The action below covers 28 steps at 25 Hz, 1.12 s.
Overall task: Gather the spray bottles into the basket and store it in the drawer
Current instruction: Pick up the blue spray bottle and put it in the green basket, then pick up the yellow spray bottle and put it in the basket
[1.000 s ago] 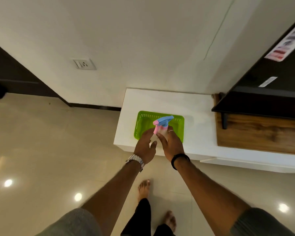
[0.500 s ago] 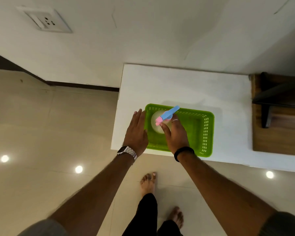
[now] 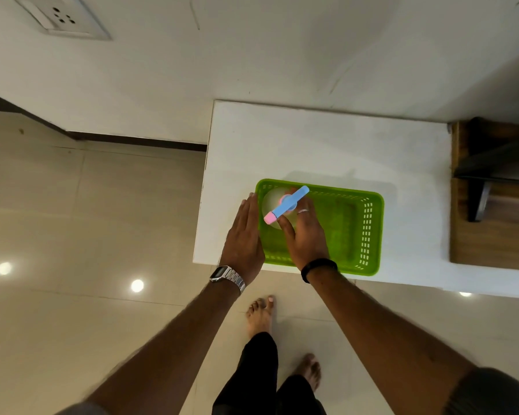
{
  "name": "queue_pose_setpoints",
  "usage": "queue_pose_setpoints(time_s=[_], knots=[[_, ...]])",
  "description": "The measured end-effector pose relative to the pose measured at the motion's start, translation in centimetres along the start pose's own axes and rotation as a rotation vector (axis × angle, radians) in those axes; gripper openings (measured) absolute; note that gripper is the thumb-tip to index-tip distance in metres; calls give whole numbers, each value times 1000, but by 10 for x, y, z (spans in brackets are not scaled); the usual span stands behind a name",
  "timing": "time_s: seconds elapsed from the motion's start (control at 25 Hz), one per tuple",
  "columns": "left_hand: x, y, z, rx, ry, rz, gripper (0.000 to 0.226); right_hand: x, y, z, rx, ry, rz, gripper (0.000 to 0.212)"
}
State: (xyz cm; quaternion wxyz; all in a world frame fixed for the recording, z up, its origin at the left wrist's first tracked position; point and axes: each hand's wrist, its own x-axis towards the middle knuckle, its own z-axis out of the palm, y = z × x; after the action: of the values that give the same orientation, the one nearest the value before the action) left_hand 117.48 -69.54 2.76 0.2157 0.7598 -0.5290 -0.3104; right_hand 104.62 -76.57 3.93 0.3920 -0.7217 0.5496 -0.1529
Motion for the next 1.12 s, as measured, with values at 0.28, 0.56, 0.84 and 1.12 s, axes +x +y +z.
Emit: queue_pose_setpoints(time_s=[0.28,0.56,0.84,1.12], knots=[[-12,7,-6,70,0,-85,72,-17,5,-17,-40,-8,62,70],[-119,22,18,-23,238,-348,11,-115,20,-67,-357,-27,-2,64],[-222,69,116,484,-821,-42,58,-296,102,-104,-313,-193,326,68],[-266,210,254,666,-940,331,54,-487,230,-153,-175,19,804,74]])
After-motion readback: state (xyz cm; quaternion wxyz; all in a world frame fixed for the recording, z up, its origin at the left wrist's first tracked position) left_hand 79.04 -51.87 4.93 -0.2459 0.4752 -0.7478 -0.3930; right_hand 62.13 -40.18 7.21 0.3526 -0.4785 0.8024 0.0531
